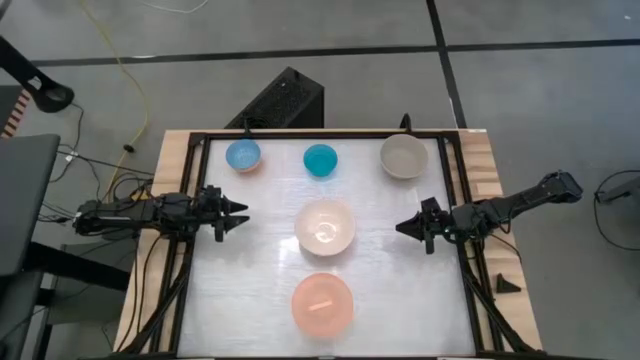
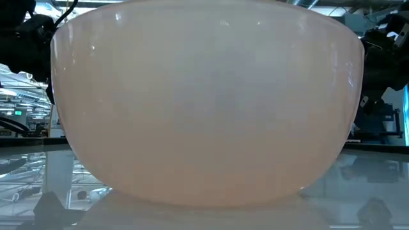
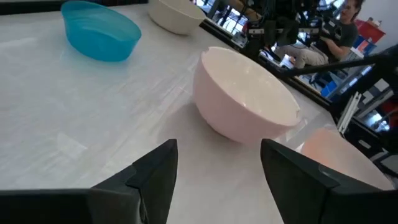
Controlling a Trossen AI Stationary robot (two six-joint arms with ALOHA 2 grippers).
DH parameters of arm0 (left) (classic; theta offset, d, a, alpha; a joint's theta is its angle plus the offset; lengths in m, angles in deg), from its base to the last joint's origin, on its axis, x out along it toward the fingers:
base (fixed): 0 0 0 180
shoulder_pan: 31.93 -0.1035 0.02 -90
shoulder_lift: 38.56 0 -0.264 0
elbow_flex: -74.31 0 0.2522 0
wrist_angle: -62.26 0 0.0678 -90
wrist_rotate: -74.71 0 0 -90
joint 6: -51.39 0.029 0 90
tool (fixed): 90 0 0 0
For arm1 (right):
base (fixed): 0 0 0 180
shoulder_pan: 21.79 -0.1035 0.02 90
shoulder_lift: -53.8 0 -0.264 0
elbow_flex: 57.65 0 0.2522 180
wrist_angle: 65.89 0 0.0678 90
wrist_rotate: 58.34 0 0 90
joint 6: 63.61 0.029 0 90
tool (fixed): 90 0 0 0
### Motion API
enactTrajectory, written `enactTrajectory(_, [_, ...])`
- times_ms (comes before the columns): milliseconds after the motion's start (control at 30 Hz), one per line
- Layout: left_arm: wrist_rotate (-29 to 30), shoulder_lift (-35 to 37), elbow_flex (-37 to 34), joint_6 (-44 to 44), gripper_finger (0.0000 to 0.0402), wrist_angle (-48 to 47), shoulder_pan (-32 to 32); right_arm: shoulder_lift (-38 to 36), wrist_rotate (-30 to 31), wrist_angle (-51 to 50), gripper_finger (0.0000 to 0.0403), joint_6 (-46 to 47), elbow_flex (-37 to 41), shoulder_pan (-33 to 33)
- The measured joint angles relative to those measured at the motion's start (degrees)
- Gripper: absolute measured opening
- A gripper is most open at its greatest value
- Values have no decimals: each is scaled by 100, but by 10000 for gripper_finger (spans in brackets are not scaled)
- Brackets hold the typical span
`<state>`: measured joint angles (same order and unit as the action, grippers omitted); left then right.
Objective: Nest bowls inside each other
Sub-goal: Stack the orange transparent bowl on top of the white bowl
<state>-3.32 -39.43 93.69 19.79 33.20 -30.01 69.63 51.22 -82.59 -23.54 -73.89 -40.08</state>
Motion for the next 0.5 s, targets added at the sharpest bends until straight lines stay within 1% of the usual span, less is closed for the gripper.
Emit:
enactTrajectory(67, [120,0,-6,-342,219,63,0,1,0,0,82,1,0,0])
enactTrajectory(167, [326,0,-19,-1181,219,222,0,0,1,0,82,0,0,4])
enactTrajectory(200, [482,0,-17,-1484,219,274,0,-1,7,0,82,-2,0,4])
enactTrajectory(300, [991,1,-16,-2459,219,305,0,1,304,66,82,3,2,54])
enactTrajectory(400, [1345,0,-13,-3350,219,281,0,-1,327,351,82,457,34,123])
enactTrajectory(500, [1739,0,-10,-3783,219,164,0,-2,381,846,82,968,35,204])
